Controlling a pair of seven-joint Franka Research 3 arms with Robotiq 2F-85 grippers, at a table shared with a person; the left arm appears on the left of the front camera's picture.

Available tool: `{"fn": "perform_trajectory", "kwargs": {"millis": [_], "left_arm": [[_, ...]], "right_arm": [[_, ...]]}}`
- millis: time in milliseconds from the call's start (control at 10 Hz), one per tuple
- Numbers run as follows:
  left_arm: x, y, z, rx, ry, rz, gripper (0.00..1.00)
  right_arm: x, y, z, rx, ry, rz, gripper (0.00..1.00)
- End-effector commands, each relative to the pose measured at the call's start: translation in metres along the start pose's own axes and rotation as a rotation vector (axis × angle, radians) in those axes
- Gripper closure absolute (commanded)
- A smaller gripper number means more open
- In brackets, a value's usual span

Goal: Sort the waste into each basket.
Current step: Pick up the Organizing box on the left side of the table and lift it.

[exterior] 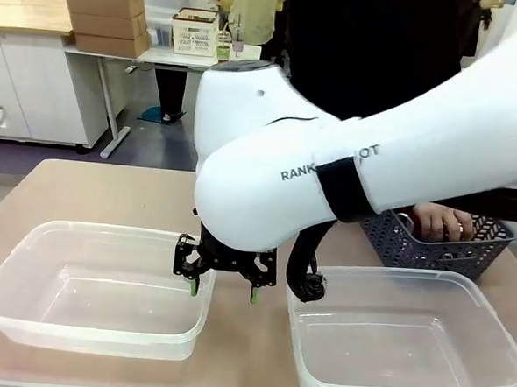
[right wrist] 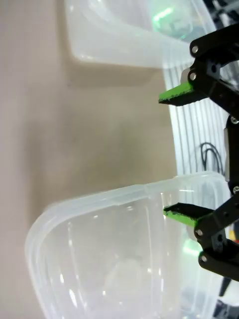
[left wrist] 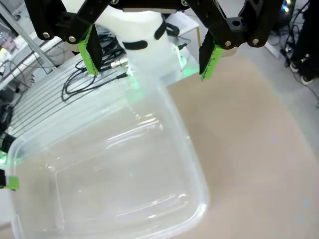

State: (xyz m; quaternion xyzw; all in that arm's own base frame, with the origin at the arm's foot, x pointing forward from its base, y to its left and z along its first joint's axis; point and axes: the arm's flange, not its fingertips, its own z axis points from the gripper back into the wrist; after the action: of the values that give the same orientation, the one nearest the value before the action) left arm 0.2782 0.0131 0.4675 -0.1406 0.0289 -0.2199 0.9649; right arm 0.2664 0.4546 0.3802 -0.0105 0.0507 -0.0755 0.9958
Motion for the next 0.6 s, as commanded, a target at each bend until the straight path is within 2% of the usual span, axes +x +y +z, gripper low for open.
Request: {"fn": "perform_trajectory", "kwargs": {"millis": [0,100,300,400,500], "left_arm": [[0.009,-0.009,-0.062,-0.004,0.031,0.043,0.0],[0.016,-0.009,-0.083,0.014,0.066,0.069,0.0],[0.018,0.001,-0.11,0.013,0.09,0.134,0.0],[0.015,0.002,-0.122,0.005,0.111,0.202,0.0],[0.011,0.0,-0.13,0.045,0.081,0.267,0.0]], "right_arm": [[0.006,0.036,0.006,0.013,0.054,-0.076,0.0],[0.009,0.037,-0.003,0.026,0.05,-0.119,0.0],[0.009,0.037,-0.012,0.023,0.062,-0.123,0.0],[0.01,0.036,-0.013,0.014,0.057,-0.133,0.0],[0.01,0.034,-0.012,0.016,0.055,-0.128,0.0]]}}
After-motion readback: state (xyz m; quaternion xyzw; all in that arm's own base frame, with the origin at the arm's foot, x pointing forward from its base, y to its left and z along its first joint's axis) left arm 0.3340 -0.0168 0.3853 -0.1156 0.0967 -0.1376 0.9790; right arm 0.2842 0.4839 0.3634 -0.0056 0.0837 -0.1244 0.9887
